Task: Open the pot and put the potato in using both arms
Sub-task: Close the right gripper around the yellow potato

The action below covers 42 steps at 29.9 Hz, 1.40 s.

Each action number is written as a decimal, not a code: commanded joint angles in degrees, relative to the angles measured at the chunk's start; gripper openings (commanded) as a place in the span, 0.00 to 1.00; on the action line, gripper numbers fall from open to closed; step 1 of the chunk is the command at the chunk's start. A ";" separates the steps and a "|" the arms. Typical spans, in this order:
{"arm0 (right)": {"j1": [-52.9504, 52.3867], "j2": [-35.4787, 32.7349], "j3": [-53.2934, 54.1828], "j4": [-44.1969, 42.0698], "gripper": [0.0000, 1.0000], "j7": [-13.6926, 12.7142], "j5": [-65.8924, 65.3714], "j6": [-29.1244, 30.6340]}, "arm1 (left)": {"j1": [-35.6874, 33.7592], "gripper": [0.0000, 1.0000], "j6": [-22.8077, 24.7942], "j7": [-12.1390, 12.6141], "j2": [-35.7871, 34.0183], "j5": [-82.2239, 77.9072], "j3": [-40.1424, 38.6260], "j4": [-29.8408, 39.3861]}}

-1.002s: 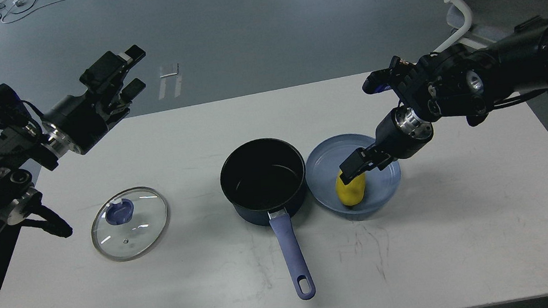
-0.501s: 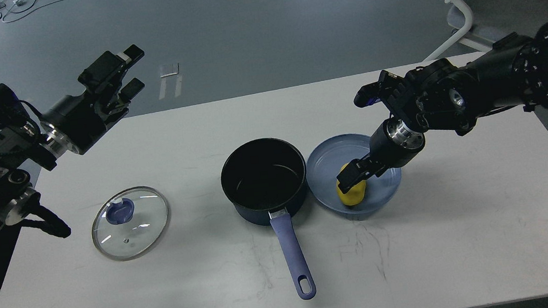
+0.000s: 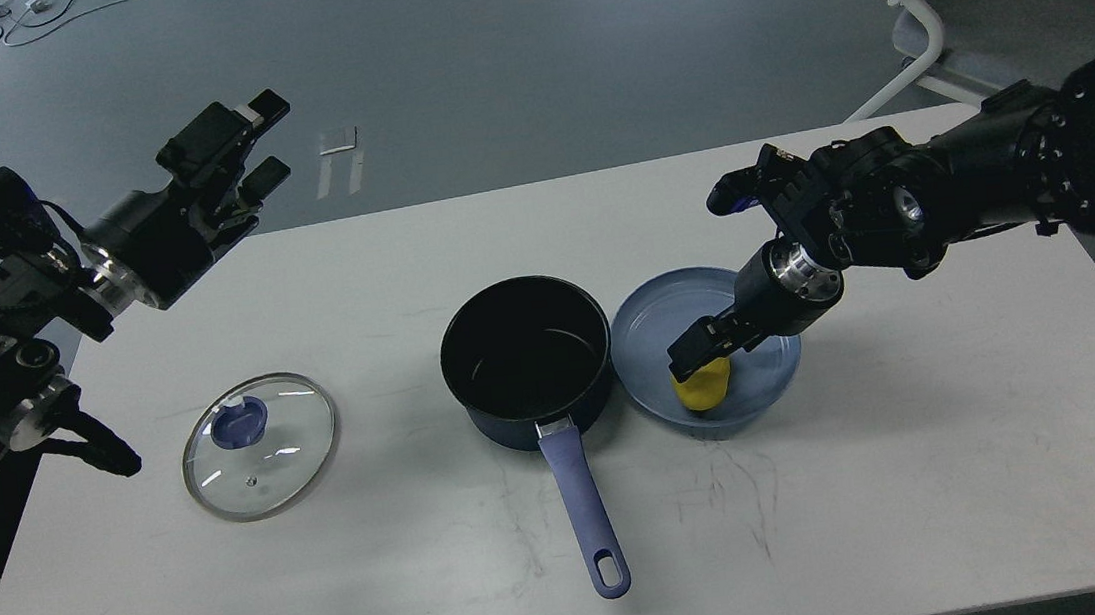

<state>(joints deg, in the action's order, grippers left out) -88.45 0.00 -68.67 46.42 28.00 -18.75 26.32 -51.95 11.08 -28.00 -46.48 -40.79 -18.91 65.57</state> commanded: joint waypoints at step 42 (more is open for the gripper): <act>0.83 0.00 -1.38 -0.81 0.87 0.00 1.70 0.22 | -0.08 0.98 0.35 0.00 -1.16 0.27 -0.25 0.17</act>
<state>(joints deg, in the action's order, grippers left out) -87.62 0.00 -70.35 45.62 28.00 -17.05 26.56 -52.02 11.26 -28.00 -47.53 -40.60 -19.11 65.65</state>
